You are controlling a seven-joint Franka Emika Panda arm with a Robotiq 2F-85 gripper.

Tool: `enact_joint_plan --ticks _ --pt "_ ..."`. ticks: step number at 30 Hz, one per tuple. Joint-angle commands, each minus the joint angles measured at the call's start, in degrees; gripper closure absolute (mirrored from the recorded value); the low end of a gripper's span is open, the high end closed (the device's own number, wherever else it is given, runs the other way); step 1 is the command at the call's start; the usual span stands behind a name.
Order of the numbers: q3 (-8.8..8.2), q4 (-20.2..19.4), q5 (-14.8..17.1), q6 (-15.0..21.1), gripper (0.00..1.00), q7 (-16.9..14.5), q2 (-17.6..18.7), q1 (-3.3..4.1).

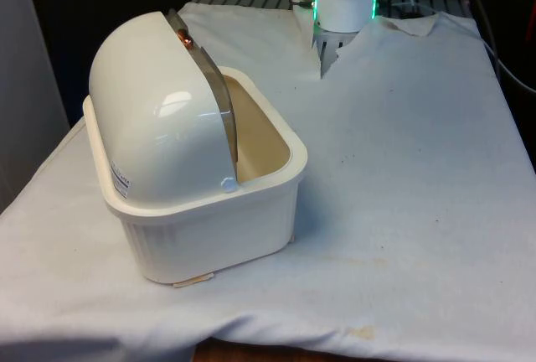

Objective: Open the lid, then close it.

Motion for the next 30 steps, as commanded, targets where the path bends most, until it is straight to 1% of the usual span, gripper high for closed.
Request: enact_joint_plan --ticks 1,2,5,7,8,9,10,13,14,17,18,19,21,23,24,27,28,29,30 --pt "-0.23 0.2 0.4 0.0 1.0 -0.6 0.2 0.0" --pt "-0.29 0.6 2.0 0.2 1.0 -2.5 0.7 -0.34" --pt "-0.92 1.4 3.6 0.0 1.0 -4.6 1.3 -0.29" --pt "-1.09 1.6 4.0 -0.1 1.0 -5.2 1.5 -0.34" --pt "-1.38 2.0 4.8 -0.1 1.0 -6.4 1.8 -0.4" --pt "-1.6 1.9 3.7 -0.1 1.0 -5.2 1.6 0.0" --pt "-1.55 2.2 5.2 -0.2 1.0 -6.9 2.0 -0.4" --pt "-2.12 2.9 6.4 -0.3 1.0 -8.5 2.5 -0.4" --pt "-2.46 3.4 7.2 -0.3 1.0 -9.6 2.9 -0.4" --pt "-2.92 4.1 8.3 -0.5 1.0 -11.1 3.4 -0.4" --pt "-3.27 4.0 7.3 -0.2 1.0 -10.1 3.2 -0.06" --pt "-3.09 4.3 8.8 -0.5 1.0 -11.7 3.6 -0.46" --pt "-3.55 5.0 10.1 -0.6 1.0 -13.4 4.1 -0.46" --pt "-3.72 5.3 10.5 -0.6 1.0 -13.9 4.3 -0.46" --pt "-4.07 5.8 11.5 -0.7 1.0 -15.1 4.6 -0.46" --pt "-4.47 6.5 12.8 -0.9 1.0 -16.7 5.3 -0.46" --pt "-4.81 6.2 11.6 -0.5 1.0 -15.4 4.9 -0.11" --pt "-4.64 6.8 13.2 -0.9 1.0 -17.2 5.5 -0.46" --pt "-4.76 7.1 13.7 -0.9 1.0 -17.8 5.7 -0.46"
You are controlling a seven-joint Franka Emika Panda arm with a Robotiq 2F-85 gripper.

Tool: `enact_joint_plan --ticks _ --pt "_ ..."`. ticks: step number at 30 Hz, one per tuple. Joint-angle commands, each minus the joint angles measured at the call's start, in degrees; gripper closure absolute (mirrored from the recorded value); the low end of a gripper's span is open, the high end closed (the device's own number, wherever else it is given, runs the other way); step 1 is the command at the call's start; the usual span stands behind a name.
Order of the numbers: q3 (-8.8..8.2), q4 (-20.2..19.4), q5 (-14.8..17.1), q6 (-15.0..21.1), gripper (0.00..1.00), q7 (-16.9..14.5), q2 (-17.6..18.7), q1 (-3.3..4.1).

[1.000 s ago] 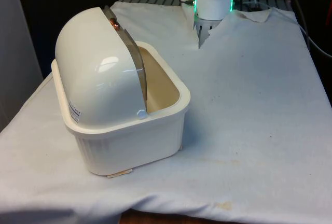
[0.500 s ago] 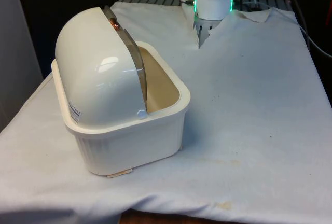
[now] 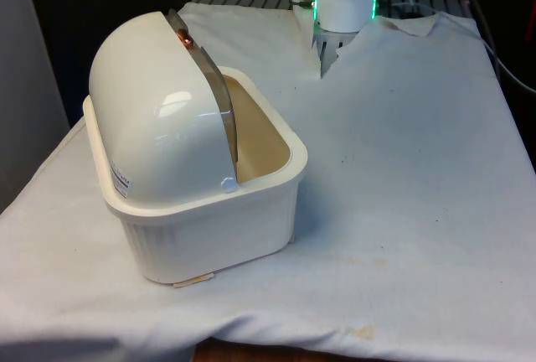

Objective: Open the lid, then close it.

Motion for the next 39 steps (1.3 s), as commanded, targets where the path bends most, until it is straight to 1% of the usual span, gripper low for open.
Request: enact_joint_plan --ticks 1,6,7,8,15,16,17,19,25,26,27,35,36,37,39 --pt "0.17 0.6 1.5 -0.4 1.0 -1.8 0.6 -0.34" --pt "-0.4 1.8 2.6 0.2 1.0 -3.4 1.7 -0.34" --pt "-0.69 1.7 1.7 0.0 1.0 -2.5 1.5 0.0" --pt "-0.52 2.1 2.9 0.5 1.0 -3.8 2.2 -0.46" --pt "-0.97 2.3 3.5 1.4 1.0 -5.2 3.2 -0.57" --pt "-1.32 2.3 2.6 0.9 1.0 -4.1 3.0 -0.11" --pt "-0.97 2.3 3.5 1.5 1.0 -5.3 3.3 -0.57" --pt "-1.03 2.4 3.6 1.9 1.0 -5.6 3.5 -0.69" --pt "-0.92 2.9 4.1 2.6 1.0 -6.1 4.3 -0.69" --pt "-1.38 2.5 2.9 2.1 1.0 -5.0 3.8 -0.29" --pt "-0.97 3.0 4.2 2.7 1.0 -6.1 4.5 -0.69" --pt "-0.8 3.3 5.6 3.3 1.0 -6.9 5.6 -0.74" --pt "-1.32 3.4 4.5 2.9 1.0 -5.9 5.6 -0.29" --pt "-0.8 3.3 5.8 3.2 1.0 -7.2 5.6 -0.69" --pt "-0.8 3.2 6.2 3.2 1.0 -7.7 5.6 -0.69"
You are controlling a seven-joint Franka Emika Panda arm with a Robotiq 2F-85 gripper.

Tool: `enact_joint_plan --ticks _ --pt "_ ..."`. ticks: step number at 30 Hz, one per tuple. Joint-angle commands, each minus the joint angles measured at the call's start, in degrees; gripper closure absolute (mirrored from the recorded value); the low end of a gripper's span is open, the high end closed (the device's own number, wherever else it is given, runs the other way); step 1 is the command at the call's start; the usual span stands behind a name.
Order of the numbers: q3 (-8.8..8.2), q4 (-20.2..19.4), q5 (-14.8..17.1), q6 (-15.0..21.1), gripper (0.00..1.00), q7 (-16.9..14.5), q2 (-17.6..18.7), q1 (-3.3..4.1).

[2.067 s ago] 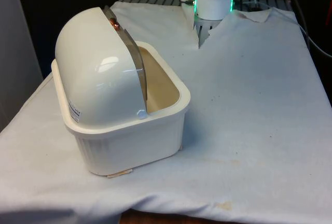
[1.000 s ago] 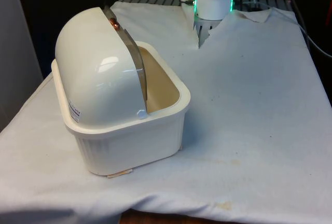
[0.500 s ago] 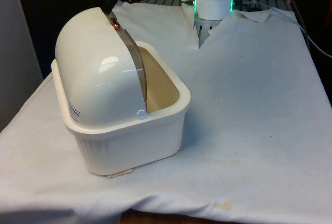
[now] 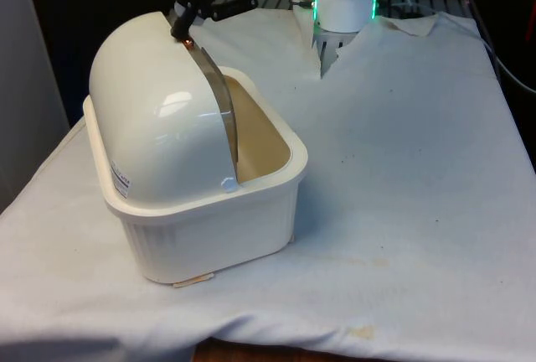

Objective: Open the lid, then close it.

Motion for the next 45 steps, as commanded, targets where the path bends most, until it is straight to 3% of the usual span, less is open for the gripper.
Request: enact_joint_plan --ticks 1,5,6,7,13,14,16,24,25,27,32,33,34,41,42,43,45 --pt "0.52 -0.2 1.3 0.3 1.0 -1.2 -0.1 -0.4" --pt "0.63 -0.3 2.9 0.4 1.0 -2.7 -0.2 -0.46" --pt "0.06 0.0 1.8 0.0 1.0 -1.7 0.0 0.0" --pt "0.63 -0.3 3.3 0.4 1.0 -3.0 -0.2 -0.46" --pt "0.69 -0.3 7.1 0.5 1.0 -6.4 -0.2 -0.52" --pt "0.06 0.1 6.2 0.0 1.0 -5.6 -0.1 0.0" --pt "0.69 -0.3 8.2 0.5 1.0 -7.4 -0.2 -0.52" --pt "0.69 -0.4 13.7 0.2 1.0 -12.7 0.0 -0.52" --pt "0.06 -0.1 12.4 -0.1 1.0 -11.6 -0.1 0.0" --pt "0.74 -0.4 15.4 0.1 1.0 -14.4 0.1 -0.52" --pt "0.74 -0.4 18.1 -0.3 1.0 -17.1 0.1 -0.52" --pt "0.06 -0.1 16.9 -0.5 1.0 -16.2 -0.1 0.0" --pt "0.74 -0.4 18.6 -0.4 1.0 -17.6 0.1 -0.46" --pt "0.8 -0.3 23.0 -1.5 1.0 -22.2 0.1 -0.46" --pt "0.06 -0.1 21.9 -1.7 1.0 -21.4 -0.2 0.0" --pt "0.8 -0.2 24.1 -1.9 1.0 -23.4 0.1 -0.46" --pt "0.8 -0.1 25.2 -2.3 1.0 -24.5 0.1 -0.46"
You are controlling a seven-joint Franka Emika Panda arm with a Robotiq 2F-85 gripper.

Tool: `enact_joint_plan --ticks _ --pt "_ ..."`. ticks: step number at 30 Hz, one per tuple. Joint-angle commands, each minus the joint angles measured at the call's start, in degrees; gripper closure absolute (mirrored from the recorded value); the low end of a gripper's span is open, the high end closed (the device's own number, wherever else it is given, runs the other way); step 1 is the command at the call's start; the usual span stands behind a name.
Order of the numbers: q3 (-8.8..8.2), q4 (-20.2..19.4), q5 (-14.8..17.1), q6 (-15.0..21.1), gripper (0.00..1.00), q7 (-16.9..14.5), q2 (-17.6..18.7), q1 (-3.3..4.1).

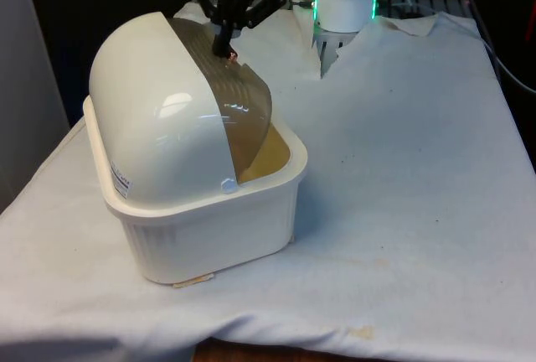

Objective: Open the lid, then close it.

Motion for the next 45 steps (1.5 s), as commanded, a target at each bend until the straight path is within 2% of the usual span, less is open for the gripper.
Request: enact_joint_plan --ticks 1,4,5,6,11,12,13,14,19,20,21,24,29,30,32,39,40,41,45 --pt "0.69 -0.1 1.4 0.1 1.0 -1.3 0.5 -0.52" --pt "0.69 0.1 3.1 -0.6 1.0 -3.0 0.5 -0.46" --pt "0.06 0.1 2.3 -0.9 1.0 -2.3 0.0 0.0" --pt "0.69 0.1 3.7 -0.9 1.0 -3.6 0.5 -0.46" --pt "0.69 0.3 7.2 -2.5 1.0 -7.1 0.4 -0.46" --pt "0.17 0.2 6.8 -2.8 1.0 -6.7 0.0 0.0" --pt "0.17 0.2 7.4 -3.0 1.0 -7.3 0.0 0.0" --pt "0.69 0.3 8.9 -3.3 1.0 -8.8 0.4 -0.4" --pt "0.74 0.3 12.1 -4.4 1.0 -11.6 0.5 -0.23" --pt "0.23 0.2 11.3 -4.4 1.0 -10.9 0.3 0.06" --pt "0.74 0.3 12.6 -4.5 1.0 -12.0 0.6 -0.23" --pt "0.92 0.2 14.5 -4.9 1.0 -13.2 0.7 -0.11" --pt "1.38 0.2 16.7 -5.3 1.0 -14.0 0.9 -0.06" --pt "1.03 0.2 16.0 -5.0 1.0 -13.6 0.9 0.17" --pt "1.83 0.2 17.9 -5.6 1.0 -14.2 1.1 0.0" --pt "2.86 -0.1 20.5 -6.0 1.0 -14.3 1.2 0.06" --pt "2.35 0.0 19.5 -5.7 1.0 -13.9 1.2 0.23" --pt "2.98 -0.1 20.9 -6.0 1.0 -14.4 1.3 0.11" --pt "3.72 -0.4 22.7 -6.0 1.0 -14.4 1.3 0.17"
